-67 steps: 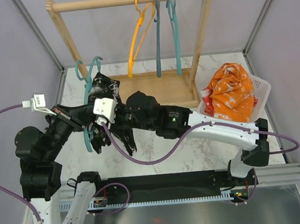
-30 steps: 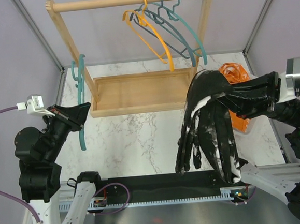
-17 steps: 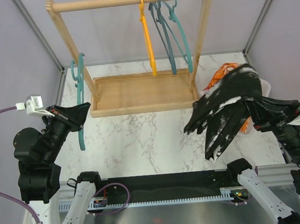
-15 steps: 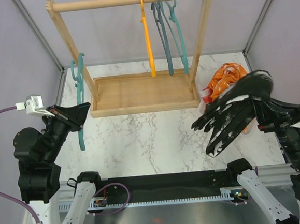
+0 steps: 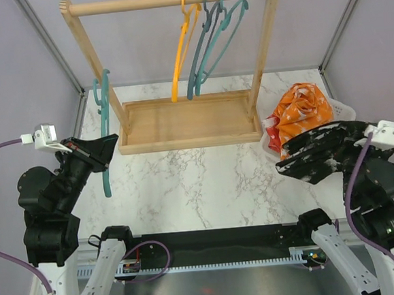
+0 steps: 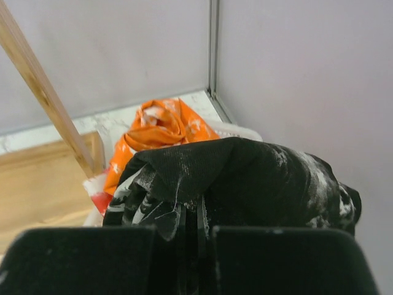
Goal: Remove the trousers from the hanger
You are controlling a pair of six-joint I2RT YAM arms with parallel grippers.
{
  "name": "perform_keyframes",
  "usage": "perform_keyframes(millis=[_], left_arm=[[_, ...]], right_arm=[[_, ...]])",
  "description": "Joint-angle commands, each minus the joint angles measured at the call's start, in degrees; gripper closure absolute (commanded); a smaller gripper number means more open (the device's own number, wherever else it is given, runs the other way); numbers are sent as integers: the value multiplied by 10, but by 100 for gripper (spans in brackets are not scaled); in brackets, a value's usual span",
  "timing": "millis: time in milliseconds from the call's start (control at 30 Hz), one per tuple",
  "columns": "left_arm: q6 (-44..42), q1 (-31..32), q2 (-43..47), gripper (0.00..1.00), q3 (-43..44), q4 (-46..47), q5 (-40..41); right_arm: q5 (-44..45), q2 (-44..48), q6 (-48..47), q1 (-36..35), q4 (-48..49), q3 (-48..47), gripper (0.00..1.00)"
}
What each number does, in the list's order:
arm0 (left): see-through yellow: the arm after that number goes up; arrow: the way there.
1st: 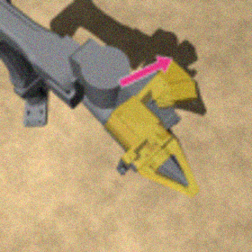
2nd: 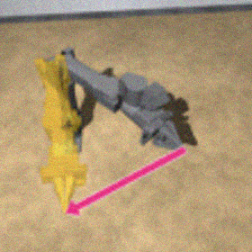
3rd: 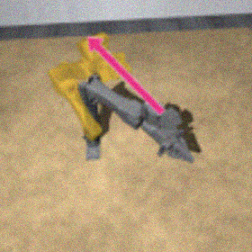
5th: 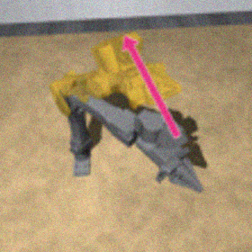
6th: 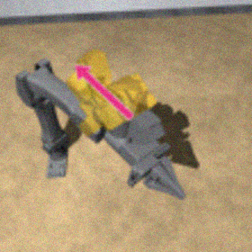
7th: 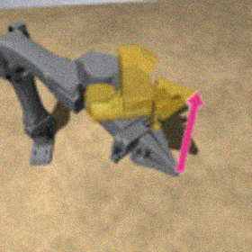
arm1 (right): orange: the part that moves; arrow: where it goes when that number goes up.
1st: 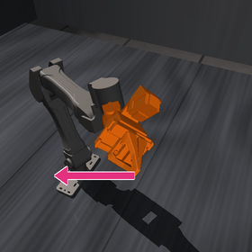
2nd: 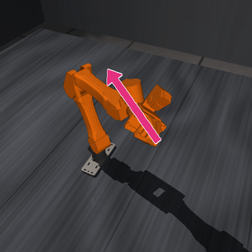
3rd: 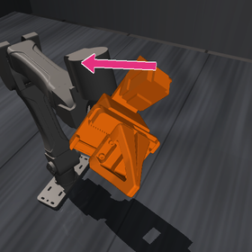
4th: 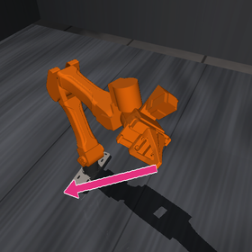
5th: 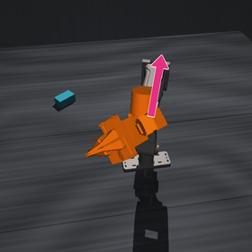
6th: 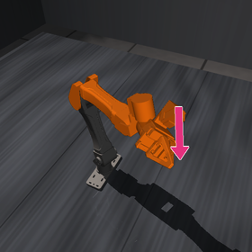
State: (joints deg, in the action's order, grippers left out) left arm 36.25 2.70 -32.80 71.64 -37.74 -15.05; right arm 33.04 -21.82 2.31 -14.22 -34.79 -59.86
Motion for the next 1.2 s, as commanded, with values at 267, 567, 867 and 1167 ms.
perform_keyframes(millis=[267, 567, 867, 1167], left_arm=[[-24, -2, -3, 98, 5, 20, 5], [-29, -2, 7, 98, 7, 19, 0], [-18, -2, 4, 98, 1, 22, -8], [-24, -2, -13, 98, 13, 23, -19]], right_arm=[[94, -155, -26, -76, 177, -4, 100], [-49, -312, 18, 49, 226, -23, 100], [-253, -488, 83, 208, 331, -9, 65], [-358, -522, 72, 245, 408, 47, 24]])
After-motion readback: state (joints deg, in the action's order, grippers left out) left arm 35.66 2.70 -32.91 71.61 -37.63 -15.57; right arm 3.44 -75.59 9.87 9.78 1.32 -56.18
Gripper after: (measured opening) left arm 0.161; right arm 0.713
